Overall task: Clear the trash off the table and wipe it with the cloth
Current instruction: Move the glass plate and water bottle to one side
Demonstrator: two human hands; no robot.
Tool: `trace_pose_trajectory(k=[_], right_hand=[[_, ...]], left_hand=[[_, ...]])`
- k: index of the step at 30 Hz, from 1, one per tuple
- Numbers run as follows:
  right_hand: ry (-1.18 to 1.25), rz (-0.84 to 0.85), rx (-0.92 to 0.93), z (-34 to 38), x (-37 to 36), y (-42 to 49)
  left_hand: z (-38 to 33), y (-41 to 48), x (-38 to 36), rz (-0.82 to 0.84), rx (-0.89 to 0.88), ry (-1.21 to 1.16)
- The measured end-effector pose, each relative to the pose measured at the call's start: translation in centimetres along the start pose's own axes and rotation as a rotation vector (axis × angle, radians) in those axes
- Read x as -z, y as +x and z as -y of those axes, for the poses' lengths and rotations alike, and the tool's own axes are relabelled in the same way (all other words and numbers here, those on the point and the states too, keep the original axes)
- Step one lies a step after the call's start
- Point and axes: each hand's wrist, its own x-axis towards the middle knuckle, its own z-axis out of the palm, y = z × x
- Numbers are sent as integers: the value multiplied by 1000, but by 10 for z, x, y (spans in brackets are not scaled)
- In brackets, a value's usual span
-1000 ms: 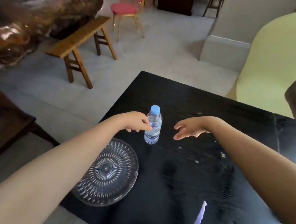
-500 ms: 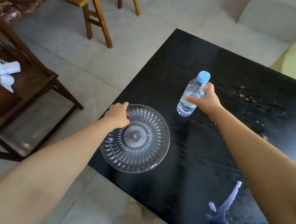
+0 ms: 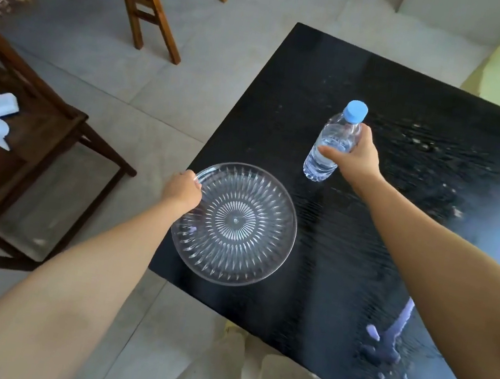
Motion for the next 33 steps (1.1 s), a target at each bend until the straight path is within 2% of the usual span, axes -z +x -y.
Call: trace_pose_trajectory(k=[5, 6, 16, 28, 33], right_hand=[[10, -26, -26, 0, 14, -9], [15, -34, -26, 1, 19, -11], [83, -172, 6, 30, 101, -18], [208, -463, 35, 49, 267, -71], [156, -570, 18, 36, 348, -104]], left_hand=[[-9, -5, 10, 113, 0, -557], [-13, -6, 12, 135, -12, -609], [-99, -7, 51, 218, -125, -783], [-273, -51, 104, 345, -413, -823], [-346, -90, 103, 450, -516, -830]])
